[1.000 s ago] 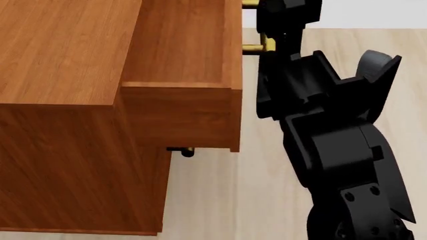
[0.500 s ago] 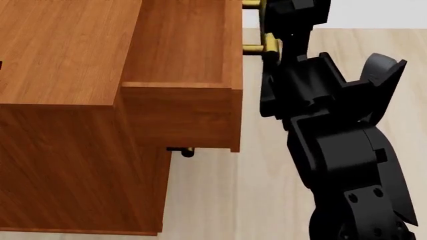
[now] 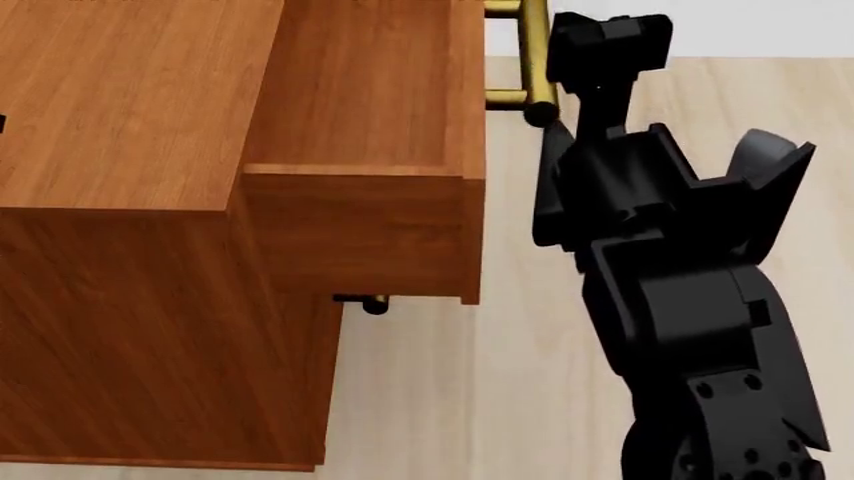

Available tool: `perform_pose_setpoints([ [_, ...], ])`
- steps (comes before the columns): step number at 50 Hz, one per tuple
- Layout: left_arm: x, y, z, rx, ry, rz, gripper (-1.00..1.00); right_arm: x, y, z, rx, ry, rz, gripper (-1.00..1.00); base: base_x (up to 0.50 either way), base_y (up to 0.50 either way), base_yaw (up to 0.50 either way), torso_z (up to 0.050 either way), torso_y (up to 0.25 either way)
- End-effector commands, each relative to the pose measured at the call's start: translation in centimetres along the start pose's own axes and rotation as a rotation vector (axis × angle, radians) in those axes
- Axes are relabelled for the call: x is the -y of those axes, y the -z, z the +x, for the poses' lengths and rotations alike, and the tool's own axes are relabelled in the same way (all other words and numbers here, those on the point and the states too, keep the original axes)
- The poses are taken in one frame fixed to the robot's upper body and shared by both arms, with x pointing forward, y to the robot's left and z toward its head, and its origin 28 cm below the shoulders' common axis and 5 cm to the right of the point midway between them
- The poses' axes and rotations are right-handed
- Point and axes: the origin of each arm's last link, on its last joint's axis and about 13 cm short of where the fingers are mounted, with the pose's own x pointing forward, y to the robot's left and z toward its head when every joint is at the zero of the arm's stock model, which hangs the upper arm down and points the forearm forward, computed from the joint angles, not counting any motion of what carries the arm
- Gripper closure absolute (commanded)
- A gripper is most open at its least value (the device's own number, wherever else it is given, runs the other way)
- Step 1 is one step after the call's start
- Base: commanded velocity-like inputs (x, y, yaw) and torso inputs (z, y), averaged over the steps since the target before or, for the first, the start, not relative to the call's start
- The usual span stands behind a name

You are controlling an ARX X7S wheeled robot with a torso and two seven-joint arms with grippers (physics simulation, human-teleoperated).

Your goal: Close the bottom drawer of the cabinet and open the top drawer.

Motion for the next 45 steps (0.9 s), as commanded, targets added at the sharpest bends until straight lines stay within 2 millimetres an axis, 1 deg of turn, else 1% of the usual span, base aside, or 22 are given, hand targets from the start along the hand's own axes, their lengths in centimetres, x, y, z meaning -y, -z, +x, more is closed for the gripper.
perform_pose_setpoints([
  [1,0.0,0.0,0.0,-0.001,0.0,0.004,-1.0,0.9,-0.2,0.3,0.006,0.024,0.008,-1.0,0.0,0.0,0.0,0.0,0.0],
  [16,0.2,-0.1,0.1,0.002,0.009,-0.002,-1.0,0.1,-1.7,-0.9,0.071,-0.003,0.013,-1.0,0.0,0.0,0.0,0.0,0.0],
  [25,0.2,-0.1,0.1,0.0,0.01,-0.002,-1.0,0.5,-2.8,-1.5,0.118,0.01,-0.008,-1.0,0.0,0.0,0.0,0.0,0.0],
  [29,0.3,0.0,0.1,-0.001,0.011,-0.004,-1.0,0.2,-3.3,-1.9,0.171,0.024,-0.091,-1.0,0.0,0.0,0.0,0.0,0.0],
  [31,0.3,0.1,0.1,-0.002,0.011,-0.006,-1.0,0.0,-3.5,-2.1,0.177,0.024,-0.102,-1.0,0.0,0.0,0.0,0.0,0.0],
  [32,0.3,0.1,0.1,-0.002,0.012,-0.006,-1.0,-0.2,-3.5,-2.1,0.202,0.036,-0.161,-1.0,0.0,0.0,0.0,0.0,0.0],
  [34,0.3,0.1,0.1,-0.003,0.012,-0.007,-1.0,-0.6,-3.5,-2.1,0.196,0.032,-0.182,-1.0,0.0,0.0,0.0,0.0,0.0],
  [35,0.3,0.2,0.1,-0.003,0.011,-0.01,-1.0,-0.9,-3.6,-2.1,0.227,0.044,-0.24,-1.0,0.0,0.0,0.0,0.0,0.0],
  [36,0.3,0.2,0.1,-0.003,0.012,-0.01,-1.0,-0.9,-3.6,-2.1,0.227,0.043,-0.246,-1.0,0.0,0.0,0.0,0.0,0.0],
  [37,0.4,0.2,0.1,-0.003,0.014,-0.008,-1.0,-1.3,-3.5,-2.1,0.218,0.033,-0.263,-1.0,0.0,0.0,0.0,0.0,0.0],
  [42,0.3,0.2,0.0,-0.003,0.013,-0.011,-1.0,-3.5,-3.6,-2.0,0.266,0.056,-0.477,-1.0,0.0,0.0,0.0,0.0,0.0],
  [45,0.3,0.2,0.0,-0.002,0.014,-0.012,-1.0,-4.1,-3.6,-2.1,0.272,0.051,-0.52,-1.0,0.0,0.0,0.0,0.0,0.0],
])
